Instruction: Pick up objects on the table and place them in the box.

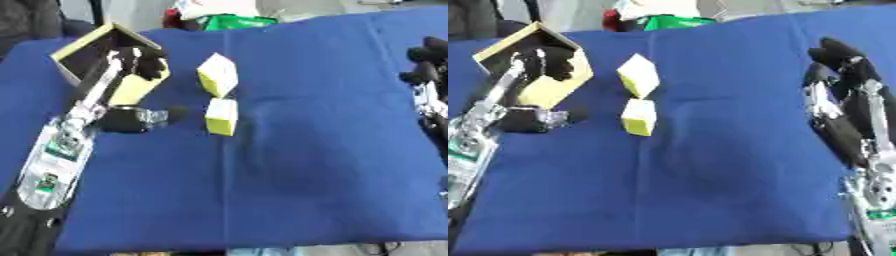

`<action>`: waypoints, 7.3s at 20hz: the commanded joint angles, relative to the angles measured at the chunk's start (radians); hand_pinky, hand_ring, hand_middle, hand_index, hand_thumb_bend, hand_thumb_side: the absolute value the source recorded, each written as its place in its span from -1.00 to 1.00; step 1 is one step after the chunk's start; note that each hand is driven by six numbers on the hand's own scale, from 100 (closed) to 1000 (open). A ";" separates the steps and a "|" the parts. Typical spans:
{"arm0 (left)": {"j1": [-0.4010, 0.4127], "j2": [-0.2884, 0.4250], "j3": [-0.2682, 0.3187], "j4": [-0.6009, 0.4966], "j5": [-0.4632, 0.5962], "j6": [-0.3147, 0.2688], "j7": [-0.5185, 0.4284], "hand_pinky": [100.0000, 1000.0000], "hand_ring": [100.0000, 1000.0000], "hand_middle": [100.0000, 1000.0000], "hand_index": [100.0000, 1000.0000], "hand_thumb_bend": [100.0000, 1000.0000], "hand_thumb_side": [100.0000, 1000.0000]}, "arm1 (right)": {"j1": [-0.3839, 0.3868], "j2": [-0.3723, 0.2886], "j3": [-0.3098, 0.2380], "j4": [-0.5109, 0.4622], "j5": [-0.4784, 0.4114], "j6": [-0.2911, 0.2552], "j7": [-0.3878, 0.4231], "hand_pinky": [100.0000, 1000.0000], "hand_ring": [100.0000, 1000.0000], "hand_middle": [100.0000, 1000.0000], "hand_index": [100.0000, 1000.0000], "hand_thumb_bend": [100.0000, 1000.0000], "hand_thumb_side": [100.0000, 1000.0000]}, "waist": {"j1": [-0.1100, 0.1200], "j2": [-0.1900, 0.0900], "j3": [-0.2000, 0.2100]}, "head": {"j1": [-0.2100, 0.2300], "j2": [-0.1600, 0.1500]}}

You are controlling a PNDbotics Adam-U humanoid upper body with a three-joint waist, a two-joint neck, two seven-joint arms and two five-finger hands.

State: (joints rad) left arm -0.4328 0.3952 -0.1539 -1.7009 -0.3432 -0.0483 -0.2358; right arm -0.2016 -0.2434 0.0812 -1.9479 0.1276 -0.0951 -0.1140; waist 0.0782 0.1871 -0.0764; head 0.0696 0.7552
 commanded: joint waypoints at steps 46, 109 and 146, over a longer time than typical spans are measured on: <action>-0.448 -0.009 -0.302 0.551 -0.252 -0.127 -0.310 0.41 0.30 0.28 0.61 0.02 -0.68 | 0.003 -0.018 0.015 -0.006 -0.004 0.000 0.016 0.45 0.70 0.44 0.72 -1.00 -0.06 | 0.004 -0.036 -0.053 | -0.001 -0.004; -0.610 0.071 0.075 0.754 -0.546 -0.002 -0.079 0.36 0.21 0.21 0.62 0.34 -0.30 | 0.018 -0.021 0.016 0.004 -0.001 0.001 0.021 0.45 0.70 0.44 0.72 -1.00 -0.06 | 0.007 -0.050 -0.054 | -0.016 0.003; -0.613 -0.136 0.008 0.960 -0.615 -0.070 -0.168 0.23 -0.04 -0.07 0.50 0.15 -0.38 | 0.009 -0.015 0.022 0.007 -0.004 -0.001 0.032 0.45 0.70 0.44 0.72 -1.00 -0.06 | 0.010 -0.039 -0.086 | -0.008 -0.001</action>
State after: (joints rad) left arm -1.0372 0.2537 -0.1396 -0.7411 -0.9516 -0.1163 -0.3975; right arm -0.1808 -0.2518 0.1050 -1.9301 0.1261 -0.0938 -0.0853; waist 0.0942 0.1604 -0.1642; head 0.0596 0.7555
